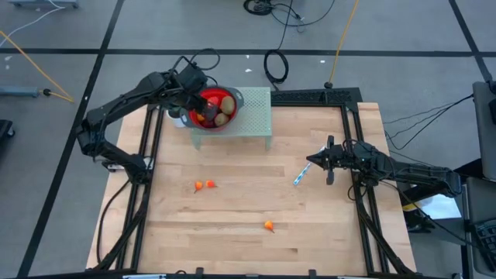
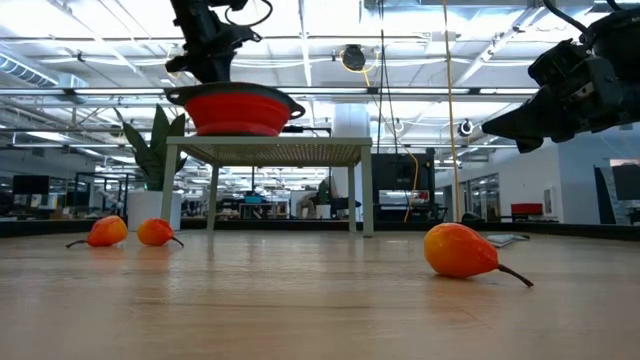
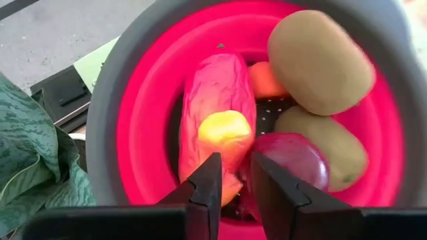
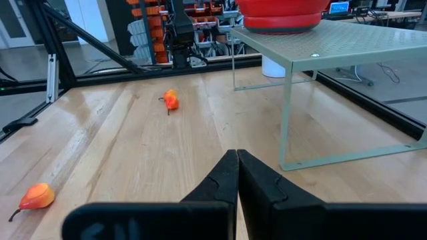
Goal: Pick & Place Fruit
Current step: Put the pear into the red strainer bowl on the shelf
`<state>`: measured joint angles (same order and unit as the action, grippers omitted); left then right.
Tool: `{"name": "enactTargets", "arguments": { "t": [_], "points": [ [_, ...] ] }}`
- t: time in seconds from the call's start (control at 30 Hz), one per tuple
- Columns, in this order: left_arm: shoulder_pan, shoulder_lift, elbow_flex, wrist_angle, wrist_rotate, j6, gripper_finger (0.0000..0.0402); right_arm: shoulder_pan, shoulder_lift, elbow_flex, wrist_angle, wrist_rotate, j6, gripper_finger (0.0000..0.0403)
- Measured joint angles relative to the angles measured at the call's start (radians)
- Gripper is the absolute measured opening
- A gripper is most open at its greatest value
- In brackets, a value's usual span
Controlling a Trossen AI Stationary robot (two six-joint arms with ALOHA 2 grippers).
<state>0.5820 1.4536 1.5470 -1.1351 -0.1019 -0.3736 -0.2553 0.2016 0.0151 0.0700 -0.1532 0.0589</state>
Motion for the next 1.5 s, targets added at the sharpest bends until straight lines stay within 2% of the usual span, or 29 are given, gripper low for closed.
{"name": "enactTargets", "arguments": {
  "t": [0.23, 0.47, 0.53, 0.9, 1.1, 1.3, 1.5],
  "points": [
    [-0.04, -0.035, 0.102, -0.063, -0.003, -0.031, 0.0066, 0.0, 0.0, 0.0, 0.0, 0.0, 0.0, 0.0],
    [-0.174, -0.036, 0.214, -0.15, -0.037, -0.082, 0.0017, 0.0, 0.0, 0.0, 0.0, 0.0, 0.0, 0.0],
    [-0.226, -0.037, 0.215, -0.154, -0.037, -0.111, 0.0005, 0.0, 0.0, 0.0, 0.0, 0.0, 0.0, 0.0],
    [-0.525, -0.031, 0.215, -0.228, -0.029, -0.371, 0.0005, 0.0, 0.0, 0.0, 0.0, 0.0, 0.0, 0.0],
    [-0.652, -0.014, 0.215, -0.238, -0.038, -0.522, 0.0003, 0.0, 0.0, 0.0, 0.0, -0.001, 0.0, 0.0],
    [-0.72, 0.046, 0.187, -0.277, -0.055, -0.647, 0.0004, 0.0, 0.0, 0.0, 0.0, -0.004, 0.0, 0.0],
    [-0.751, 0.104, 0.129, -0.266, 0.023, -0.661, 0.0004, 0.0, 0.011, 0.0, -0.006, -0.003, 0.006, 0.0]
  ]
}}
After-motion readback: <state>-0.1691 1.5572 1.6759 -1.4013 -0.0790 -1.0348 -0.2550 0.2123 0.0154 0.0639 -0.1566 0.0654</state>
